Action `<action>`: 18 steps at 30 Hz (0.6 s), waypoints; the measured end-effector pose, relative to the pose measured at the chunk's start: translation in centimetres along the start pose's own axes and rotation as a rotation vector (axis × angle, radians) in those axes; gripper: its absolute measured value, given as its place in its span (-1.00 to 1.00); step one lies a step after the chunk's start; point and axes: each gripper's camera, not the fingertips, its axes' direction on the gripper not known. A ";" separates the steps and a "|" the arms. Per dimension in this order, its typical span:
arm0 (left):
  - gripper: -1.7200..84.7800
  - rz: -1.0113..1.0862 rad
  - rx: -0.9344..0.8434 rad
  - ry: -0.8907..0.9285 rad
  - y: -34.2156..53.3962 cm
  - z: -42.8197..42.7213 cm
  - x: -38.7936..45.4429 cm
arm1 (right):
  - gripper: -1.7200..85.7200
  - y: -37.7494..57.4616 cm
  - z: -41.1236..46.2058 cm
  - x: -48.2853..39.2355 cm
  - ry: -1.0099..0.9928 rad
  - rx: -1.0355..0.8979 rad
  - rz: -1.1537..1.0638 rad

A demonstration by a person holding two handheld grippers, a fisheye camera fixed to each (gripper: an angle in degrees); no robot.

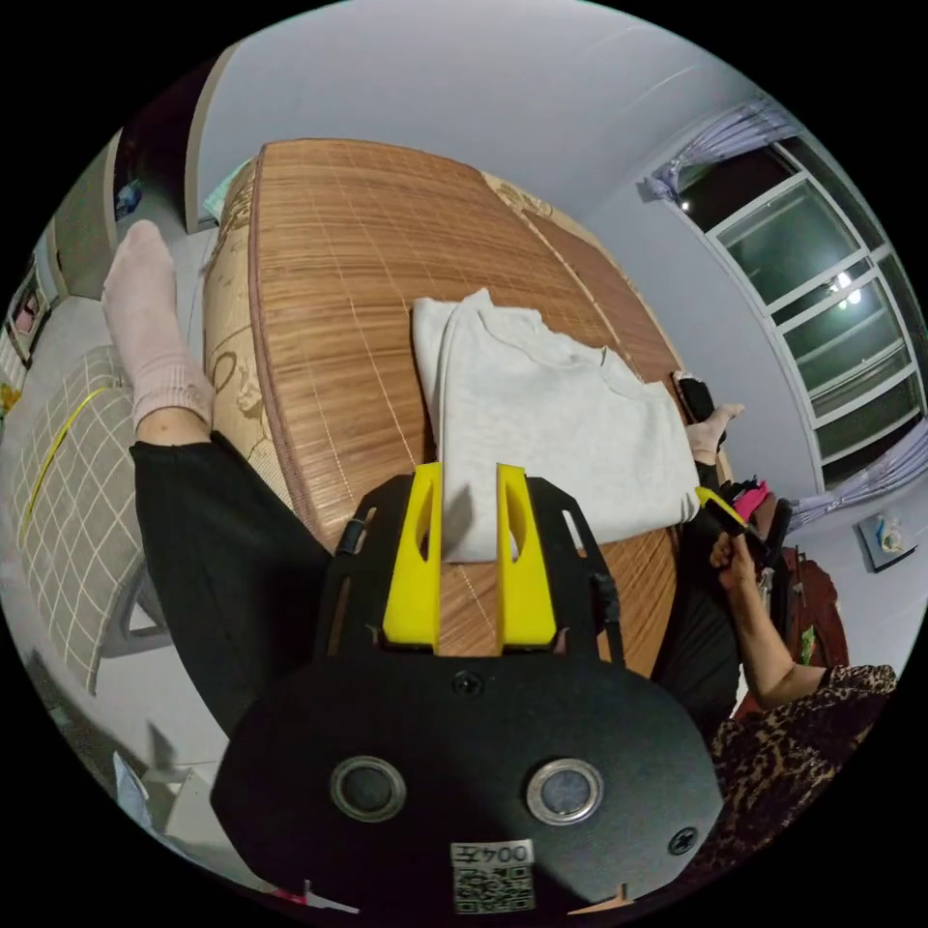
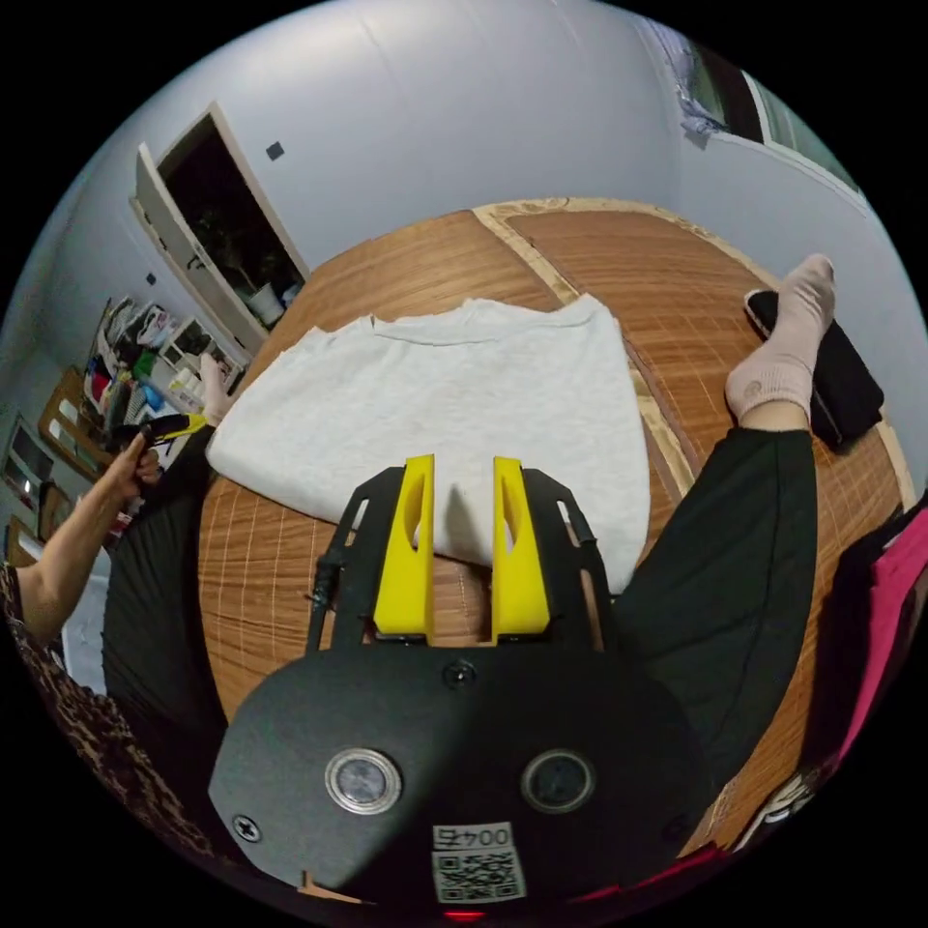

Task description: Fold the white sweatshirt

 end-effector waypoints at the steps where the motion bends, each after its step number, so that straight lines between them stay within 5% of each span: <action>1: -0.71 0.000 -0.019 -0.009 0.1 1.4 0.1 | -0.72 -0.1 0.3 -0.9 0.021 0.018 -0.041; 8: -0.74 -0.037 -0.107 -0.022 -0.9 8.7 0.6 | -0.65 -1.4 8.7 -0.9 0.073 -0.212 -0.081; 18: -0.81 -0.009 -0.322 -0.164 0.1 10.6 1.3 | -0.65 1.9 9.3 -3.0 0.038 -0.297 -0.081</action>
